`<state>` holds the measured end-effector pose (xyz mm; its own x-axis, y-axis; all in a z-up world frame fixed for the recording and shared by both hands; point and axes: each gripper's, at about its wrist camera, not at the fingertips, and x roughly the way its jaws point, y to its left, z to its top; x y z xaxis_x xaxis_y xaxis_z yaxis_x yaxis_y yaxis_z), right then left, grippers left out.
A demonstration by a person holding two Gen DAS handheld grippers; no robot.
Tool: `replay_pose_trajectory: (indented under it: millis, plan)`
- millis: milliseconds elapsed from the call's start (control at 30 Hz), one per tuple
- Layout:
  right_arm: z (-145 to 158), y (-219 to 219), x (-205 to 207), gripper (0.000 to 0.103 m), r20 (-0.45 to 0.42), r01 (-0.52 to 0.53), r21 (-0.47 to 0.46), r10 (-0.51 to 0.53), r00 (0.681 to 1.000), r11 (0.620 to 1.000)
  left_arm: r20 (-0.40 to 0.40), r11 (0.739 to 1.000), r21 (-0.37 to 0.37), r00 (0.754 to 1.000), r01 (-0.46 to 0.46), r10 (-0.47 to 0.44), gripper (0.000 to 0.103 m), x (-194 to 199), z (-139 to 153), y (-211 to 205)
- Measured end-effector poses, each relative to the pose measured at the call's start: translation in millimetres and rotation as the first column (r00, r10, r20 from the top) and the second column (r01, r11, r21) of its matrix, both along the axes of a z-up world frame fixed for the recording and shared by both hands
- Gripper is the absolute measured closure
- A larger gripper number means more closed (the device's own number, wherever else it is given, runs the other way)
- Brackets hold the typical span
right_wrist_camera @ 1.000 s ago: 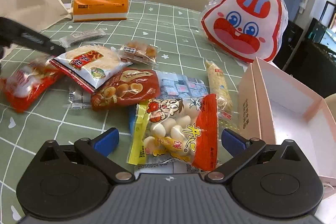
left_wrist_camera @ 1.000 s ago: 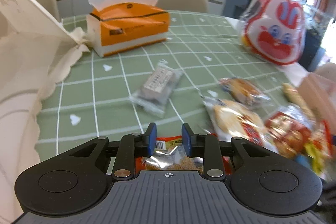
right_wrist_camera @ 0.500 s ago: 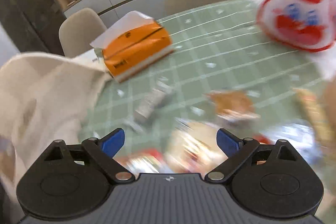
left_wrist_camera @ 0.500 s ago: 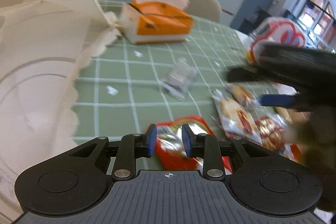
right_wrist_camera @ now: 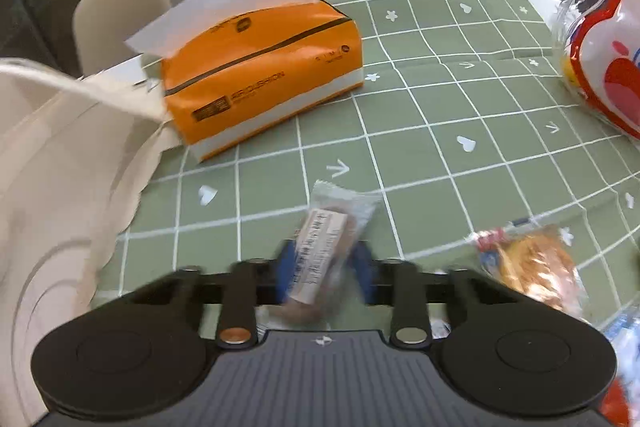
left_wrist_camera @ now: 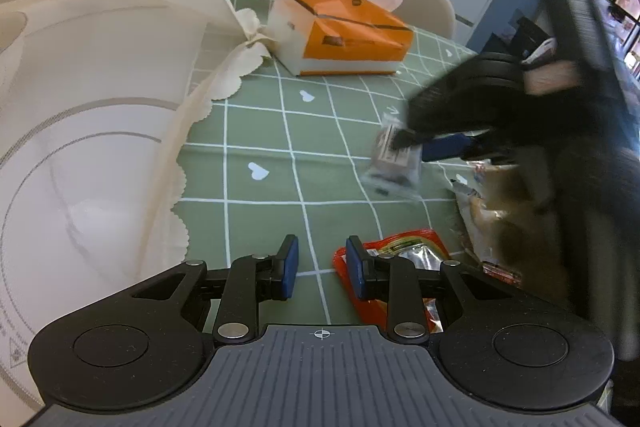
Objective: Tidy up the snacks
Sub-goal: 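Close the right tool on the clear-wrapped biscuit packet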
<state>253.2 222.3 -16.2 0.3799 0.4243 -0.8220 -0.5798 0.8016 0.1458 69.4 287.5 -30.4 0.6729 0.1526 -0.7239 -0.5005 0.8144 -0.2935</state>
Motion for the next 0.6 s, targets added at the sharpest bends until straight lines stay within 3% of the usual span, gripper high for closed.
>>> replay_pose_trajectory:
  millis: [33, 200, 333, 500, 600]
  plan:
    - [5, -7, -3, 0.099, 0.002, -0.015, 0.001, 0.015, 1.000, 1.000, 0.000, 1.000, 0.002, 1.000, 0.004, -0.004, 0.073, 0, 0, -1]
    - [38, -72, -23, 0.099, 0.041, -0.094, 0.054, 0.092, 0.995, 0.994, 0.022, 0.998, -0.031, 0.998, 0.054, -0.053, 0.072, 4, -4, -10]
    - [49, -126, -35, 0.099, 0.032, -0.098, 0.070, 0.096, 0.995, 0.993, 0.045, 0.996, -0.024, 0.996, 0.082, -0.081, 0.072, 9, -8, -19]
    - [47, -110, -28, 0.094, 0.025, -0.090, 0.110, 0.088, 0.996, 0.990, 0.044, 0.996, -0.074, 0.998, 0.049, -0.046, 0.074, 5, -4, -9]
    - [29, -75, -21, 0.078, -0.044, -0.047, 0.144, 0.053, 0.998, 0.988, 0.051, 0.998, -0.054, 0.998, -0.026, 0.029, 0.074, -4, 4, 0]
